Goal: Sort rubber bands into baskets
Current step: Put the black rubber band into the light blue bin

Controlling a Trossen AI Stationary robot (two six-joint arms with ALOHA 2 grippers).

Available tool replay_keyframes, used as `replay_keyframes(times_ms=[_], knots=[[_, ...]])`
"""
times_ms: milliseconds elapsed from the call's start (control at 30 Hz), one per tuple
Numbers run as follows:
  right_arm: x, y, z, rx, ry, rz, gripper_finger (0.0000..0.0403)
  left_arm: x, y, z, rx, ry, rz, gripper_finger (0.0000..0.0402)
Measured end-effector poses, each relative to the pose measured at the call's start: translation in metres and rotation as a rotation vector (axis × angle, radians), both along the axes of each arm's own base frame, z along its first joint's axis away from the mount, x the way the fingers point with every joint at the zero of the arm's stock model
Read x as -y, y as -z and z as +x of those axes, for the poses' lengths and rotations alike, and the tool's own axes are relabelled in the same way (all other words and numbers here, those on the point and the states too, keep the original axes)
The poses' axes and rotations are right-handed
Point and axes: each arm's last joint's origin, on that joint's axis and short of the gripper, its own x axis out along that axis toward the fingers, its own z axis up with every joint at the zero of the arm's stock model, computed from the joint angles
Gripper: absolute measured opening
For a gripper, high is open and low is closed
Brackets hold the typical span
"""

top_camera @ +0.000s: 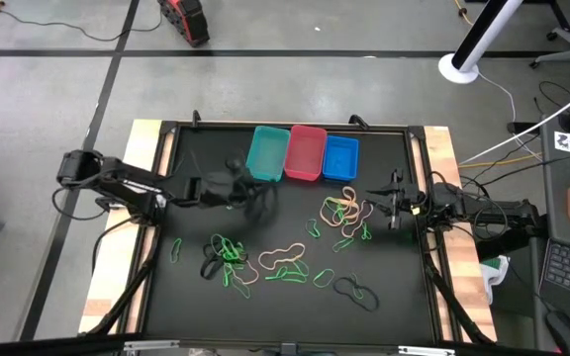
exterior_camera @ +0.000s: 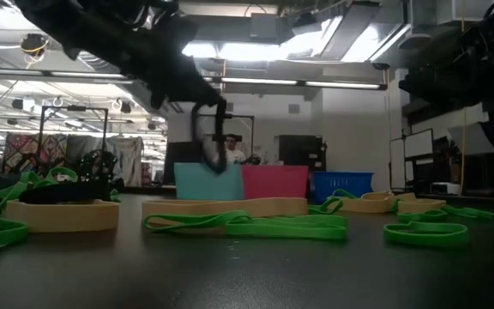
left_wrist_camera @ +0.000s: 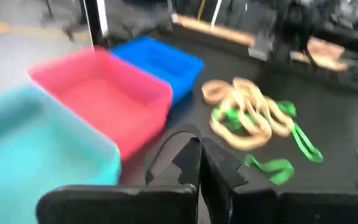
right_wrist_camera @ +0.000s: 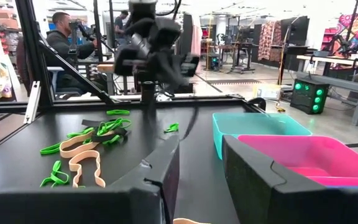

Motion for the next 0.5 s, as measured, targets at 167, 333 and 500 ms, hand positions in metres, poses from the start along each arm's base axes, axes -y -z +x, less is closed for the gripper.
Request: replay_keyframes(times_ms=[167, 333, 500], knots=[[0.000, 0.000, 0.000, 0.001, 0.000, 0.000, 0.0122, -0.029, -0.008, -0.001, 0.058, -0.089, 0.066, 0.0004], [0.000, 0.000, 0.000, 0.002, 0.000, 0.000, 0.0122, -0.058, -0.010, -0.008, 0.056, -0.193, 0.102, 0.0002], [0.000, 0.000, 0.000, 0.003, 0.000, 0.000, 0.0122, -0.083, -0.010, -0.017, 0.054, -0.279, 0.099, 0.0006]])
